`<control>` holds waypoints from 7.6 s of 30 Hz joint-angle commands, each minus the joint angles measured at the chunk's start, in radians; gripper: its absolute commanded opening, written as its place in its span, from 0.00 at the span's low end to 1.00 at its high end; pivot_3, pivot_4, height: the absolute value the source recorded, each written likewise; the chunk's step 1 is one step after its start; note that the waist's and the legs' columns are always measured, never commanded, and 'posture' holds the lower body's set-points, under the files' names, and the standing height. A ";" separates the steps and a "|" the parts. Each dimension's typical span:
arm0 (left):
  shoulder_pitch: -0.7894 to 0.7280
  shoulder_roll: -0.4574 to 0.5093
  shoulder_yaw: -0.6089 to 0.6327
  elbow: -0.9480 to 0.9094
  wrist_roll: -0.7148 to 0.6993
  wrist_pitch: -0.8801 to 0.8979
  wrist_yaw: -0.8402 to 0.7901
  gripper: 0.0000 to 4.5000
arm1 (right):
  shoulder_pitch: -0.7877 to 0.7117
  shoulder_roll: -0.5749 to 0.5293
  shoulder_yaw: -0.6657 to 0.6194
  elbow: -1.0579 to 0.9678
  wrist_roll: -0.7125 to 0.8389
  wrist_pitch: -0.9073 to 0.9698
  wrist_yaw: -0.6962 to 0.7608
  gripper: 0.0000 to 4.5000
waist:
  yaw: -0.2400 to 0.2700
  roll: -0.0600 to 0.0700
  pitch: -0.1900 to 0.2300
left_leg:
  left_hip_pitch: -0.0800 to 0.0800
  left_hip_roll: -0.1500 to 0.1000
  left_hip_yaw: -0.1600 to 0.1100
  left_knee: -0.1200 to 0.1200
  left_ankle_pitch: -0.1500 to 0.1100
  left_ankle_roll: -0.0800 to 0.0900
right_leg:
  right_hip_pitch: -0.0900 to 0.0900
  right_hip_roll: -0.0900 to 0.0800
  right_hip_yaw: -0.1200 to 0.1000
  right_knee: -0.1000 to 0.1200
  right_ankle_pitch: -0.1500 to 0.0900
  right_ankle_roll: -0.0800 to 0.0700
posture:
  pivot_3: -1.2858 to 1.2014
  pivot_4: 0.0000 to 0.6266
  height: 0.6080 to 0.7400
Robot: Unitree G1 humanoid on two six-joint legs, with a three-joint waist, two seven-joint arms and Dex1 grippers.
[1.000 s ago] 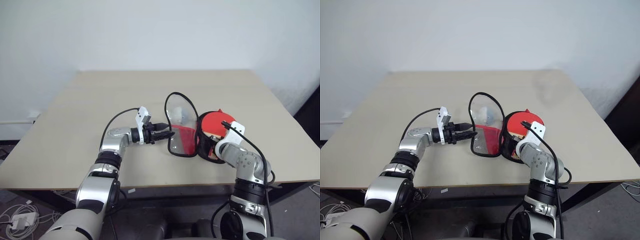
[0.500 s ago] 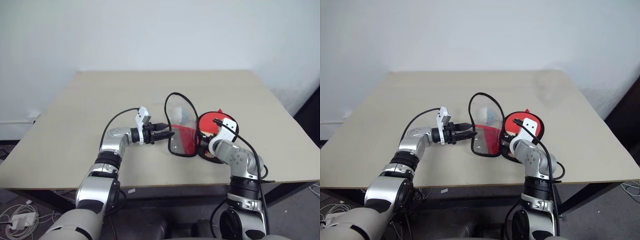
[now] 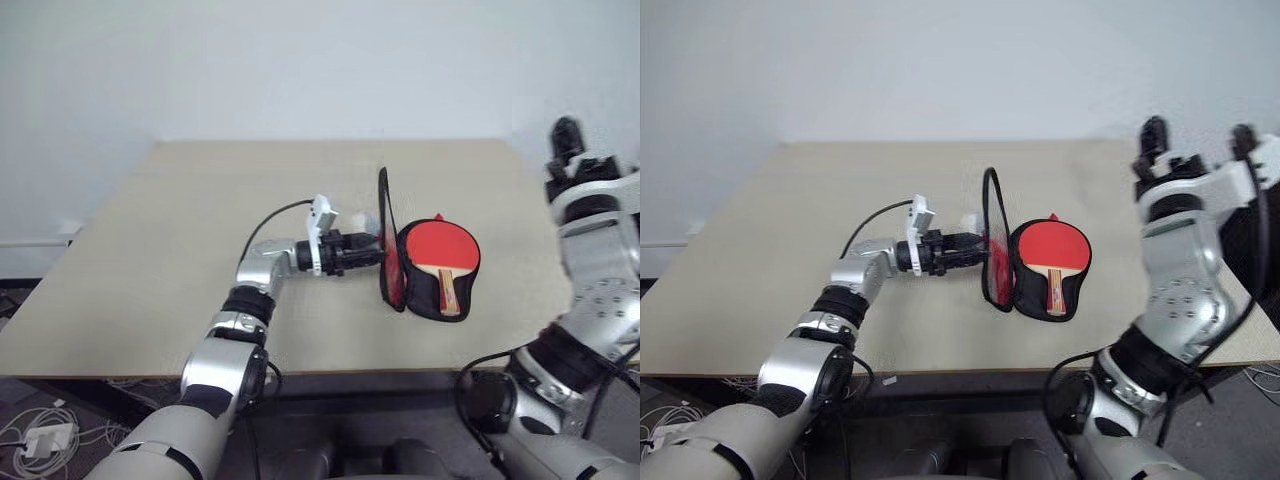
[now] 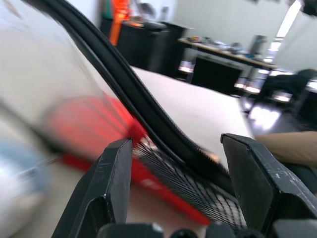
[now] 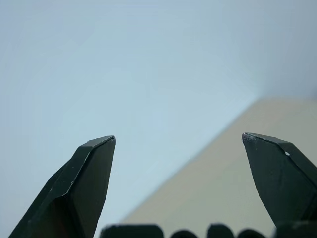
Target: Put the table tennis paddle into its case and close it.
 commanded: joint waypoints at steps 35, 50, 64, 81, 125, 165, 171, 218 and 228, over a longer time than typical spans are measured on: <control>-0.219 -0.205 0.049 0.217 0.054 0.409 0.558 0.80 | 0.436 -0.296 0.467 0.108 -0.260 0.192 0.215 1.00 | 0.034 0.000 0.001 | -0.003 0.000 0.001 0.006 -0.001 0.002 | 0.001 0.000 0.000 0.001 0.000 0.001 | 0.52 0.00 1.00; -0.272 -0.242 0.216 0.303 -0.034 0.655 0.740 0.99 | 0.486 -0.239 0.422 0.078 -0.301 0.198 0.201 1.00 | 0.028 0.000 0.001 | -0.002 0.000 0.001 0.006 -0.001 0.001 | 0.001 0.000 -0.001 0.002 0.000 0.001 | 0.52 0.00 1.00; -0.268 -0.343 0.257 0.311 -0.073 0.668 0.772 0.91 | 0.483 -0.212 0.380 0.074 -0.334 0.199 0.192 1.00 | 0.034 0.000 0.001 | -0.002 0.000 0.001 0.006 -0.001 0.001 | 0.001 0.000 -0.001 0.002 0.000 0.001 | 0.52 0.00 1.00; -0.293 -0.302 0.327 0.323 -0.147 0.692 0.822 0.00 | 0.474 -0.191 0.365 0.080 -0.377 0.174 0.191 1.00 | 0.033 0.000 0.001 | -0.002 0.000 0.001 0.006 -0.001 0.001 | 0.000 0.000 0.000 0.002 0.000 0.001 | 0.52 0.00 1.00; -0.090 0.254 -0.535 -0.310 -1.089 1.402 0.780 0.46 | 0.444 -0.182 0.405 0.095 -0.407 0.179 0.195 1.00 | 0.022 0.002 0.000 | 0.000 0.000 0.001 0.004 0.000 -0.001 | -0.001 0.001 0.009 0.003 -0.001 0.000 | 0.52 0.00 1.00; -0.339 -0.049 -0.129 0.306 0.000 0.147 0.548 1.00 | 0.560 -0.072 0.780 0.161 -0.460 0.008 0.380 1.00 | 0.032 -0.004 0.001 | 0.000 0.001 0.001 0.005 0.000 -0.001 | 0.001 0.001 0.000 0.000 0.000 0.000 | 0.52 0.00 1.00; -0.373 -0.049 -0.133 0.335 0.121 0.039 0.657 1.00 | 0.572 -0.067 0.778 0.173 -0.472 0.010 0.378 1.00 | 0.034 -0.006 0.000 | 0.000 0.001 0.000 0.005 0.000 -0.001 | 0.001 0.001 -0.001 0.000 0.000 0.000 | 0.52 0.00 1.00; -0.389 -0.231 0.089 0.417 0.195 0.152 0.669 0.03 | 0.584 -0.066 0.786 0.228 -0.531 0.238 0.356 1.00 | 0.036 -0.015 -0.015 | 0.000 -0.002 -0.011 0.007 0.000 -0.001 | 0.007 0.000 -0.012 -0.001 0.000 0.000 | 0.52 0.00 1.00; -0.469 -0.342 0.178 0.443 0.190 0.063 0.864 0.03 | 0.616 -0.029 0.782 0.182 -0.537 0.249 0.331 1.00 | 0.037 -0.015 -0.015 | 0.001 -0.002 -0.012 0.007 0.000 -0.001 | 0.008 0.000 -0.012 -0.002 -0.001 0.001 | 0.52 0.00 1.00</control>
